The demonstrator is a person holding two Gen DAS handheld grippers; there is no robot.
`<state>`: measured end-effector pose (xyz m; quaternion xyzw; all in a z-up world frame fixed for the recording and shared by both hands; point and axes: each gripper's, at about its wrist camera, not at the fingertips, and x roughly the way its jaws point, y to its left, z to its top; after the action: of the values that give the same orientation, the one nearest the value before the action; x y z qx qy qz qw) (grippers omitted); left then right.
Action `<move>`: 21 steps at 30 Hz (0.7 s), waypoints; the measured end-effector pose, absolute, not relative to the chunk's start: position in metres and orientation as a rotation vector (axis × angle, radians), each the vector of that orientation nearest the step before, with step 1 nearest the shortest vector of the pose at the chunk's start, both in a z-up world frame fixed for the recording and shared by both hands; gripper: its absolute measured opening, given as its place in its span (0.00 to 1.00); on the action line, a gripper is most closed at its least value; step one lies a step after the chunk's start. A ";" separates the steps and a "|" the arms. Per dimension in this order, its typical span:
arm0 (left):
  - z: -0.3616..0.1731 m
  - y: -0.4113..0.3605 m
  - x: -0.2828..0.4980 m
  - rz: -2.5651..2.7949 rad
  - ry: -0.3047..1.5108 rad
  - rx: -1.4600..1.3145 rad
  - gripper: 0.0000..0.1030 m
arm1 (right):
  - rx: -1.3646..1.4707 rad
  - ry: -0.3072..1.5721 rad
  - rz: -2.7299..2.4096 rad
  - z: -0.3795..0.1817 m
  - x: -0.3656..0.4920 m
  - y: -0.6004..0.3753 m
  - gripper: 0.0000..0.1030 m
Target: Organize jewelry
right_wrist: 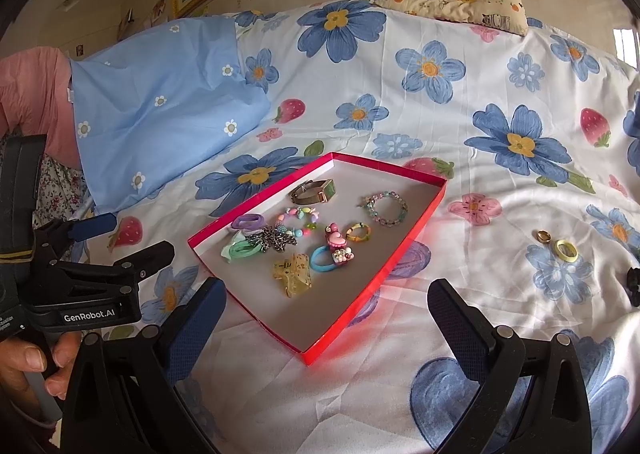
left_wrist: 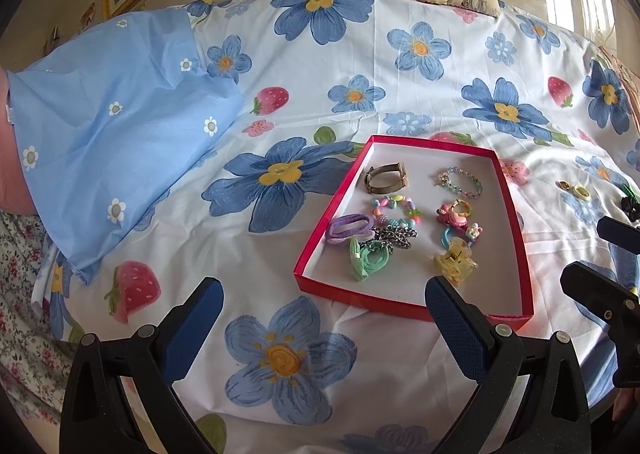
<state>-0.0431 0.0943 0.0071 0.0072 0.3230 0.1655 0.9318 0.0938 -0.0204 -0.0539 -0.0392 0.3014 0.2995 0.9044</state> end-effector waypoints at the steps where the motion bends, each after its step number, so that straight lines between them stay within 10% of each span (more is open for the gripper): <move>1: 0.007 0.094 -0.043 0.338 0.660 0.016 0.99 | -0.080 0.624 0.619 -0.054 0.095 -0.020 0.99; 21: 0.002 0.091 -0.037 0.336 0.667 0.023 0.99 | -0.073 0.632 0.628 -0.059 0.099 -0.018 0.99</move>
<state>-0.0375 0.0907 0.0020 0.0113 0.3258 0.1643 0.9310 0.0987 -0.0178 -0.0588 -0.0353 0.3058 0.3039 0.9016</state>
